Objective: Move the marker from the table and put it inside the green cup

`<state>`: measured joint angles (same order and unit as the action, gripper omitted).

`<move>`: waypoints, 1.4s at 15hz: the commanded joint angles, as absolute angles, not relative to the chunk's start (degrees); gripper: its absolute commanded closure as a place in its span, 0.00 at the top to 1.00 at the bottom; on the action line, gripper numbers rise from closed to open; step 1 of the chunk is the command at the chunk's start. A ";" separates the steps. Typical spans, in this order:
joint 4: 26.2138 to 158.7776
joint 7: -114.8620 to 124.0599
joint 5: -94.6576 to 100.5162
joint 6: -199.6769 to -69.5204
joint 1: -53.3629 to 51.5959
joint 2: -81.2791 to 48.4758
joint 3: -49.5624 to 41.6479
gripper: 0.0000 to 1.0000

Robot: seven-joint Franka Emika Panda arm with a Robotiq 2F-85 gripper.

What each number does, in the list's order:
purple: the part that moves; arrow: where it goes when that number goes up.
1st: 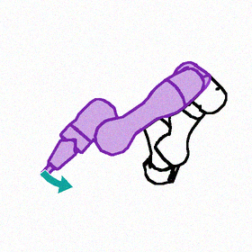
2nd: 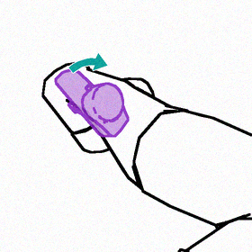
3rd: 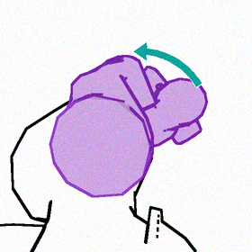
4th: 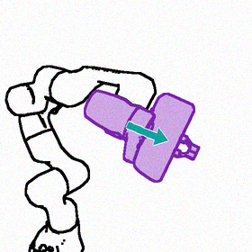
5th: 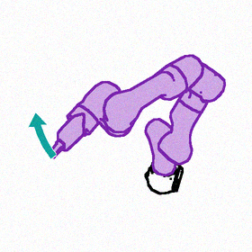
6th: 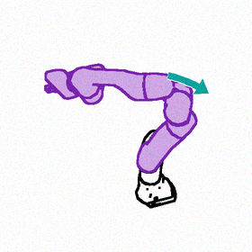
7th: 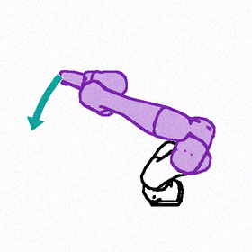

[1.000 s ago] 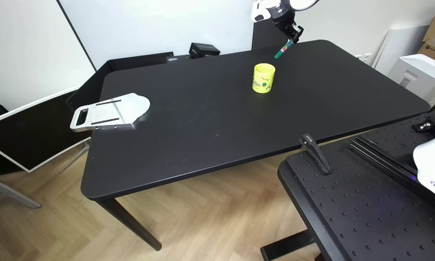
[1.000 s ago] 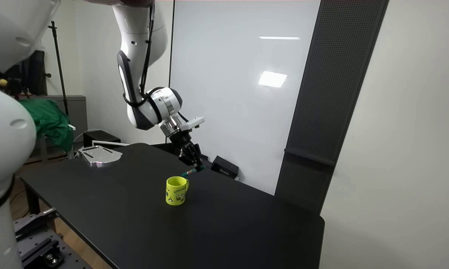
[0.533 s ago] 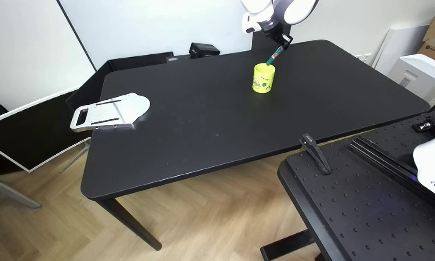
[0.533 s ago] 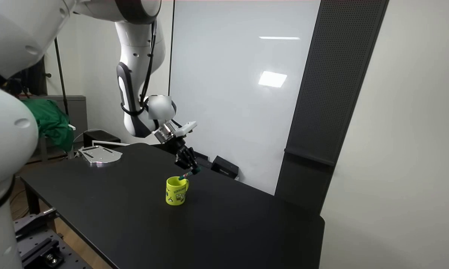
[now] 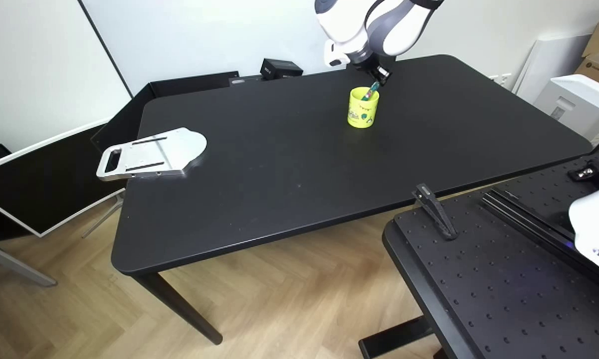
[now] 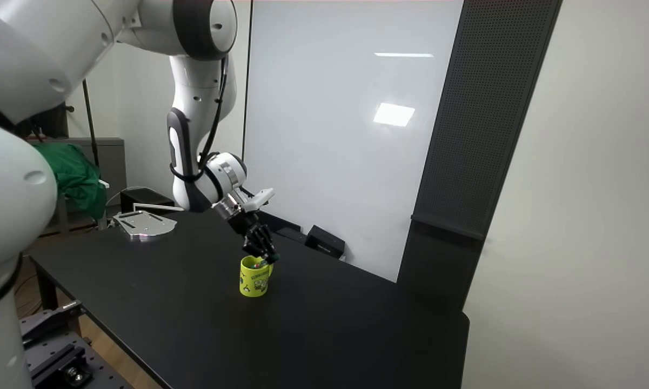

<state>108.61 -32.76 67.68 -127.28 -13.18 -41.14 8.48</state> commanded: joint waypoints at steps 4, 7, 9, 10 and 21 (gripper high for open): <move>106.63 -30.03 68.66 -127.02 -12.97 -42.62 8.86 0.81; 107.04 -29.41 68.81 -127.07 -12.73 -41.47 8.71 0.99; 107.41 -28.91 68.77 -127.03 -12.54 -40.59 8.62 1.00; 107.75 -28.67 68.78 -127.04 -12.43 -40.00 8.58 1.00; 111.24 -26.65 68.69 -127.17 -11.49 -33.46 8.62 1.00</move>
<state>108.41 -29.67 67.68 -127.18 -11.95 -36.68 8.48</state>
